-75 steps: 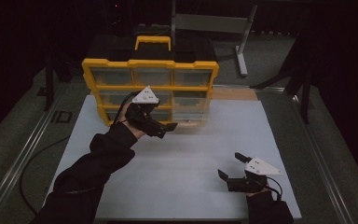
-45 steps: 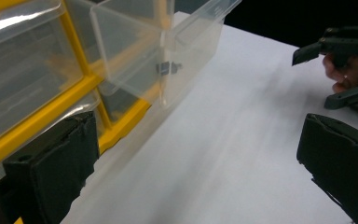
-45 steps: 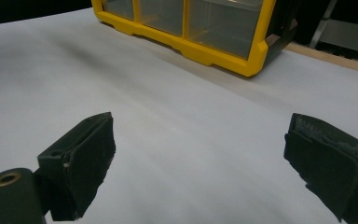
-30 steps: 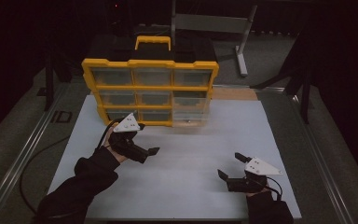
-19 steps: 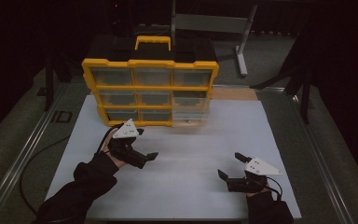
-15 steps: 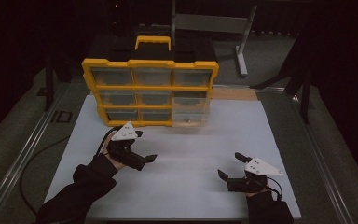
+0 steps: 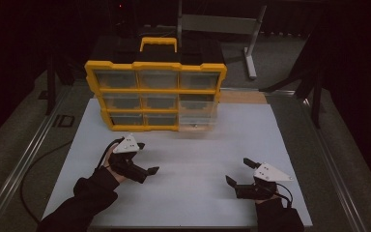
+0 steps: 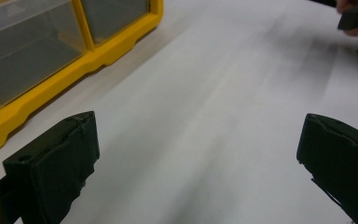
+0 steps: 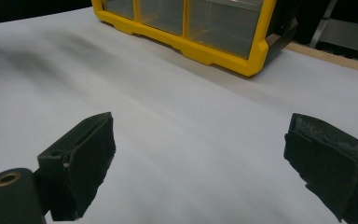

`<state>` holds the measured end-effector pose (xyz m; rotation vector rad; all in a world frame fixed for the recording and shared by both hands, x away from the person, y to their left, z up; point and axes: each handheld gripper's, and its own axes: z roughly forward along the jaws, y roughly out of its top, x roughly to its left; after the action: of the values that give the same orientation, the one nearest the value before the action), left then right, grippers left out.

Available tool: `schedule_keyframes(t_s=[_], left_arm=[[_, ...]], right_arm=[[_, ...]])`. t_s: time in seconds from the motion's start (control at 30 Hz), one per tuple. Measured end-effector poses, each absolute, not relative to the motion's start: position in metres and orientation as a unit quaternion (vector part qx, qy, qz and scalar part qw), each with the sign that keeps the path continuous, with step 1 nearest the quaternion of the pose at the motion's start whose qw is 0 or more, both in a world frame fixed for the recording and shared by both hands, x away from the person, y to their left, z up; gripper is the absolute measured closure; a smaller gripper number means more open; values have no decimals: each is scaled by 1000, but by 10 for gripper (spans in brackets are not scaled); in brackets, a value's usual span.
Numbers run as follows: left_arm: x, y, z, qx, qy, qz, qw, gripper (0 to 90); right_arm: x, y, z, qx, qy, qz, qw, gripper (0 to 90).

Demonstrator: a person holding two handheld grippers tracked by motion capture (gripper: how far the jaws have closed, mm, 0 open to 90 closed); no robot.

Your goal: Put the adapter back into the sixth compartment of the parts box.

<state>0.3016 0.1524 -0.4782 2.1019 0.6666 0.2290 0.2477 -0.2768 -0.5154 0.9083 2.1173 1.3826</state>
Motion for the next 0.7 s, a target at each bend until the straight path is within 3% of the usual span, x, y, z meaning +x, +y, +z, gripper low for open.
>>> schedule_keyframes(t_s=[0.7], left_arm=[[289, 173, -506, 846, 287, 88, 441, 3]], right_arm=[[248, -277, -515, 330, 767, 502, 225, 84]])
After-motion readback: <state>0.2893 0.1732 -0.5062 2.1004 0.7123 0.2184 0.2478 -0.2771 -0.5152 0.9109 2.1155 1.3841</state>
